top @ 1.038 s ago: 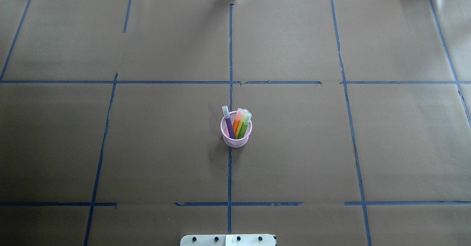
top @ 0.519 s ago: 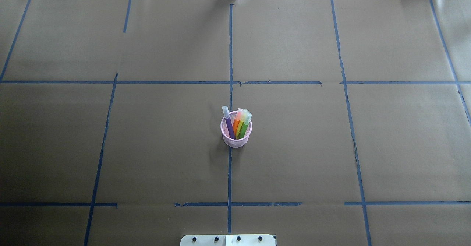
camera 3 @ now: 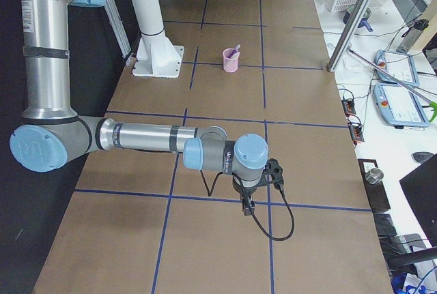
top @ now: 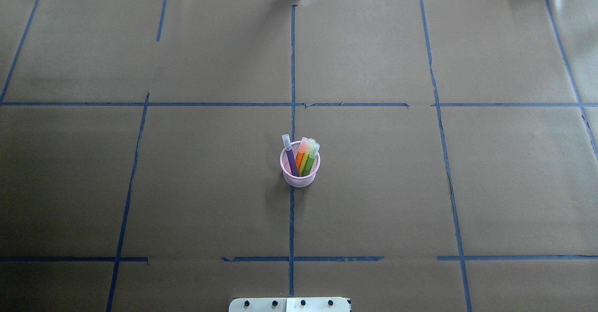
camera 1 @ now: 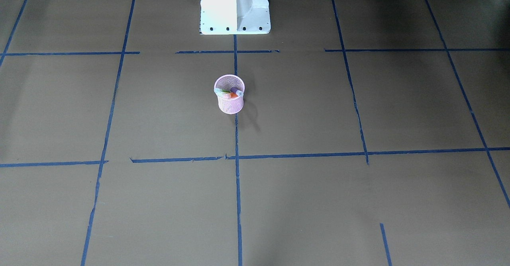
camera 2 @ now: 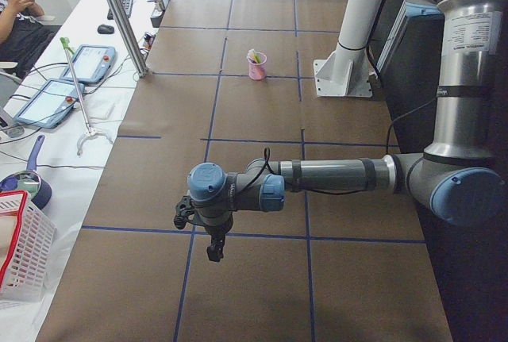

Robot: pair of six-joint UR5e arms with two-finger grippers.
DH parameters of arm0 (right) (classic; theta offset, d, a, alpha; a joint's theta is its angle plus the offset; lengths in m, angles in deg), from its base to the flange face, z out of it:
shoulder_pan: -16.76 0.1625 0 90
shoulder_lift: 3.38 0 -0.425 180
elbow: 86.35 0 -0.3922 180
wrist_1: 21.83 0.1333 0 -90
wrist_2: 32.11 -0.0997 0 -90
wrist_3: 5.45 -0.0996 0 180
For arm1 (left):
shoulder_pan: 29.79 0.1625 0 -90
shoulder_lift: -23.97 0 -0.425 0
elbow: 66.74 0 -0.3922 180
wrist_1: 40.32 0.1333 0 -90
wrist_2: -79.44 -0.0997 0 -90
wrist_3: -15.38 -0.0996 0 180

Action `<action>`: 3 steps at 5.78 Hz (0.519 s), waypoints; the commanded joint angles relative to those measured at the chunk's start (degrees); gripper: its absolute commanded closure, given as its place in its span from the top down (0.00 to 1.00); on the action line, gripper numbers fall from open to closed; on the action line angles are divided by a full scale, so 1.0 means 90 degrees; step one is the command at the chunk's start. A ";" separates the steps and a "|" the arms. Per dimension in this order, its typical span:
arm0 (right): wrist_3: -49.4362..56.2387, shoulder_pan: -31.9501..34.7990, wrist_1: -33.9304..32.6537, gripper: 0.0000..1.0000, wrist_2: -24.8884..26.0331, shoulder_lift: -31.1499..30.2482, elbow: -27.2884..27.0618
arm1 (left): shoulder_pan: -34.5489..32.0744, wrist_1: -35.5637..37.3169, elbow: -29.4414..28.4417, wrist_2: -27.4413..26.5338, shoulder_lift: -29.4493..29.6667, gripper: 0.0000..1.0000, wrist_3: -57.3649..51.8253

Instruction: Collect pens into pen holder

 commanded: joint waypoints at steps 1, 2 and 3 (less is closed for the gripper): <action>-0.0345 -0.0012 0.0058 1.00 -0.0003 -0.0017 0.0001 | 0.0000 0.0007 -0.0006 0.0001 0.0007 1.00 0.0000; -0.0549 -0.0012 0.0067 1.00 -0.0023 -0.0016 0.0001 | 0.0000 0.0007 -0.0006 0.0001 0.0007 1.00 0.0000; -0.0561 -0.0012 0.0058 1.00 -0.0013 -0.0016 0.0011 | 0.0000 0.0007 -0.0016 0.0001 0.0007 1.00 0.0000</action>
